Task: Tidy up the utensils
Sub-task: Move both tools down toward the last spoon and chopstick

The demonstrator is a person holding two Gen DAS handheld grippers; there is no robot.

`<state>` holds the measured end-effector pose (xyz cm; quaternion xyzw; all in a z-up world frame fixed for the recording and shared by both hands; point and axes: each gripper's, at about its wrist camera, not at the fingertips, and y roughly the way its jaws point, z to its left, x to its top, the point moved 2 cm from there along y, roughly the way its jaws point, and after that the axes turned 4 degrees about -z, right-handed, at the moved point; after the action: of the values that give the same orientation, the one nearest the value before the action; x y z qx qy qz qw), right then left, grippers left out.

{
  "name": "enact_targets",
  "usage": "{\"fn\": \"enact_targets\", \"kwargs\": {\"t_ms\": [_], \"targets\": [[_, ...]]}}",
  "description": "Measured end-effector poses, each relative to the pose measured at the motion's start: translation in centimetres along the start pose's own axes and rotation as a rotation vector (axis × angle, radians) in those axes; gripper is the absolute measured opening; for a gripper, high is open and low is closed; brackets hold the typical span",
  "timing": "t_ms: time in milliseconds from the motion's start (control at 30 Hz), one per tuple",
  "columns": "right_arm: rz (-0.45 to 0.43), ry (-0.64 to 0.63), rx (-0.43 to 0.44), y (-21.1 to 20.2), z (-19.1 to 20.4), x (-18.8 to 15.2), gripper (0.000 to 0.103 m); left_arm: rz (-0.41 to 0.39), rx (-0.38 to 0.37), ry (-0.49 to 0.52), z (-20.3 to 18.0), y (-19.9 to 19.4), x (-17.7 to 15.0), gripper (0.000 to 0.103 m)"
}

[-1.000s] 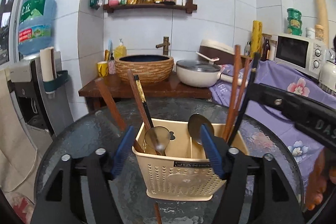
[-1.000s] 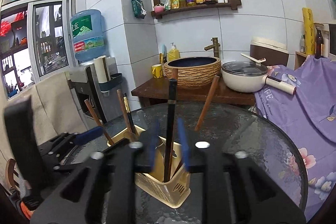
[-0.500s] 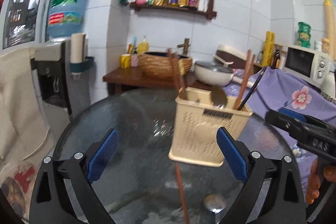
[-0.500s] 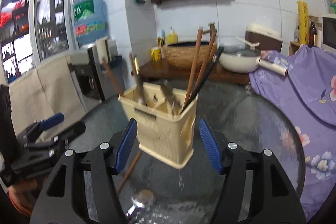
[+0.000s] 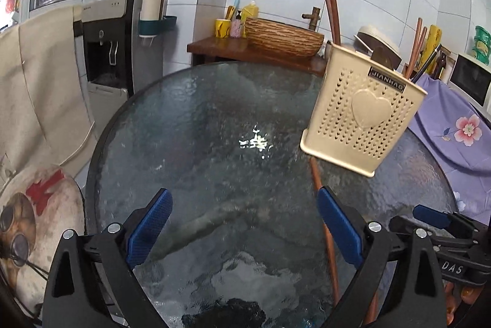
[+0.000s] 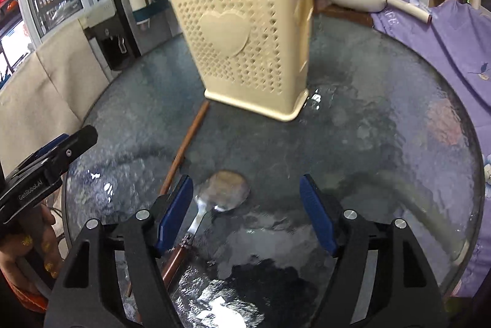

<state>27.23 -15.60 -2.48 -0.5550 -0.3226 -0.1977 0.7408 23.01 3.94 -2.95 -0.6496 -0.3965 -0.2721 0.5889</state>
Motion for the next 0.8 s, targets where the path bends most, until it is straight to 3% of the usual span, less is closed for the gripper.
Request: {"fn": "enact_targets", "kwargs": {"t_ms": [233, 367, 633, 800], "targets": [[0.075, -0.062, -0.045, 2.0, 2.6, -1.3, 0.071, 0.026, 0.006, 0.014, 0.0, 0.3, -0.7, 0.093], [0.116, -0.073, -0.06, 3.2, 3.0, -1.5, 0.06, 0.027, 0.009, 0.015, 0.2, 0.2, -0.7, 0.093], [0.117, -0.079, -0.07, 3.8, 2.9, -0.8, 0.048, 0.056, -0.01, 0.033, -0.1, 1.2, -0.4, 0.093], [0.116, -0.105, -0.029, 3.8, 2.8, -0.8, 0.048, 0.11, -0.049, 0.077, -1.5, 2.6, -0.1, 0.092]]}}
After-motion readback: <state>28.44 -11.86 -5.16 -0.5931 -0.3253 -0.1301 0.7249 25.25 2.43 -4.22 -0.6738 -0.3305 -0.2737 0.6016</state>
